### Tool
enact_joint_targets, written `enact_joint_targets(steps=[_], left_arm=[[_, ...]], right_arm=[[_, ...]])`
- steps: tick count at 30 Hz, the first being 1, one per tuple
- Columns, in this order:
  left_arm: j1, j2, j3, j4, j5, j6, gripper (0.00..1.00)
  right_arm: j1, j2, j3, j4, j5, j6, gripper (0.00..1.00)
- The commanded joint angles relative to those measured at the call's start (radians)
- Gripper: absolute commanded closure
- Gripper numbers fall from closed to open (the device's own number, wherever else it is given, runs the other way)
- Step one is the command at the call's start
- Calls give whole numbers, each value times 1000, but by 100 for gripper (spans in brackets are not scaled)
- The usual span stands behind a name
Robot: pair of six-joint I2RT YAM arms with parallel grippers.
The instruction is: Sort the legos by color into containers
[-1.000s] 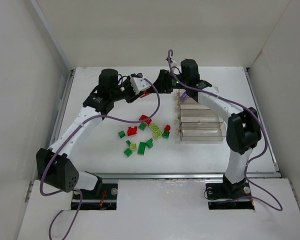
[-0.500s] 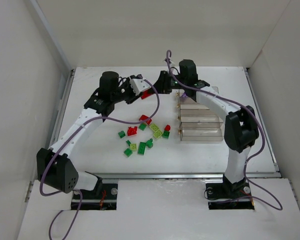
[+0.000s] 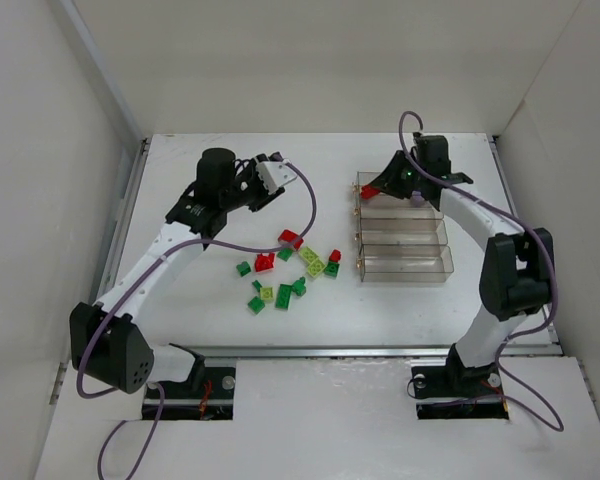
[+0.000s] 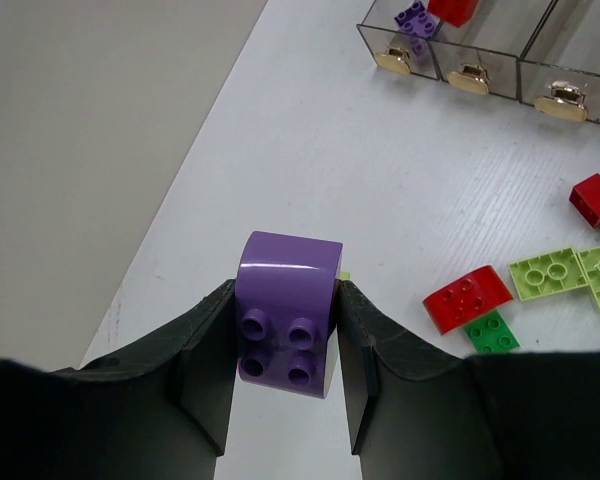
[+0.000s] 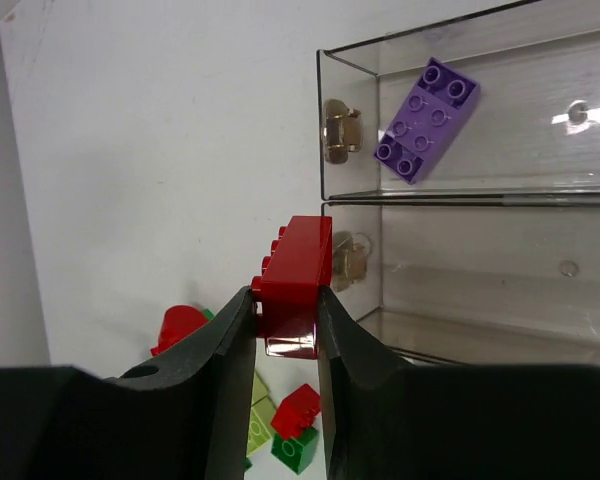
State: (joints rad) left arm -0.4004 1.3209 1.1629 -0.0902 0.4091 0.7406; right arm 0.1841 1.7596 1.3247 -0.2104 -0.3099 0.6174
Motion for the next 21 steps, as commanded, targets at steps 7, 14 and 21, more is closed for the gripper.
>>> enact_joint_targets(steps=[7,14,21], left_arm=[[-6,-35,-9,47,13,-33,100],[-6,-35,9,47,74,-63,100],[-6,-45,29,47,198,-84,100]], right_arm=[[-2,-46,8,-138,153,-64,100],[-2,-17,60,-204,172,-127,37],[-2,-125,68,-76,-36,-277,0]])
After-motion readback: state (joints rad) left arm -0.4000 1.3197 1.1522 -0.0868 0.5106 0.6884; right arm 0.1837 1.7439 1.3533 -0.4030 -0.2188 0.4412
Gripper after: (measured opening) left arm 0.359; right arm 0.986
